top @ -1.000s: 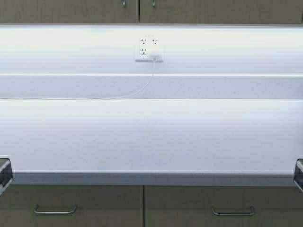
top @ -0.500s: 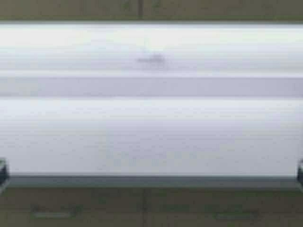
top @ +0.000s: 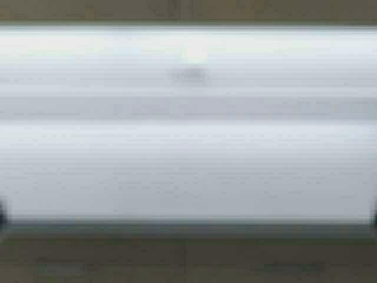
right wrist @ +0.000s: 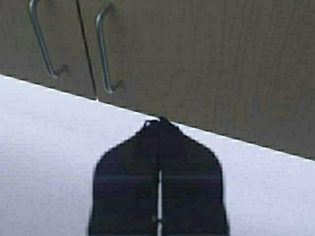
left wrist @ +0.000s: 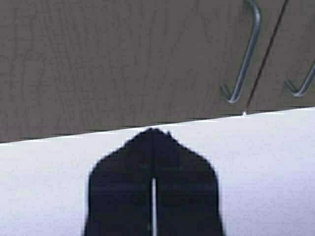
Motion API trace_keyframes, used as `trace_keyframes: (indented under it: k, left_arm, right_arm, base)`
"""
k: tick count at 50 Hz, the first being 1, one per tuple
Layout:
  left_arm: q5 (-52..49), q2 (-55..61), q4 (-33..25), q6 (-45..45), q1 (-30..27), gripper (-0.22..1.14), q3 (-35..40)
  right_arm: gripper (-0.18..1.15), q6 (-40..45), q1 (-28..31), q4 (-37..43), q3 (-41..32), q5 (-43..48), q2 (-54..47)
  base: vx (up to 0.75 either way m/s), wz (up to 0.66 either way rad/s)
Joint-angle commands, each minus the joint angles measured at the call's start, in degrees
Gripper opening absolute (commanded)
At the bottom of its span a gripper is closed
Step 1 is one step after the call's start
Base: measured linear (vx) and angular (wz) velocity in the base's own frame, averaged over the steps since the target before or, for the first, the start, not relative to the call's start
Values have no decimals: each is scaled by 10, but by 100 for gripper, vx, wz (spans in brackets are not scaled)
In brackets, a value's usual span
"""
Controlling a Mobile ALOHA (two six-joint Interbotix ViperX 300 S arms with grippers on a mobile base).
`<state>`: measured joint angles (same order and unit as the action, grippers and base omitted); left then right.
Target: Open the cabinet, put the pot inside, then close it
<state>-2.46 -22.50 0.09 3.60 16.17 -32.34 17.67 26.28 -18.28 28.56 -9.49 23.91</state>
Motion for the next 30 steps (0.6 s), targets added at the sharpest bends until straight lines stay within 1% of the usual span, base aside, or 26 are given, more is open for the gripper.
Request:
trace_keyframes:
  k: [1,30]
  left_arm:
    - [4,-9,2,1,1,5,4]
    - [6,-9,2,1,1,5,0]
  right_arm:
    - [6,-1,0,-1,-7,5,7]
    - [6,-2,1,-1,-5,5,6]
  base:
    - [0,0]
    - [0,0]
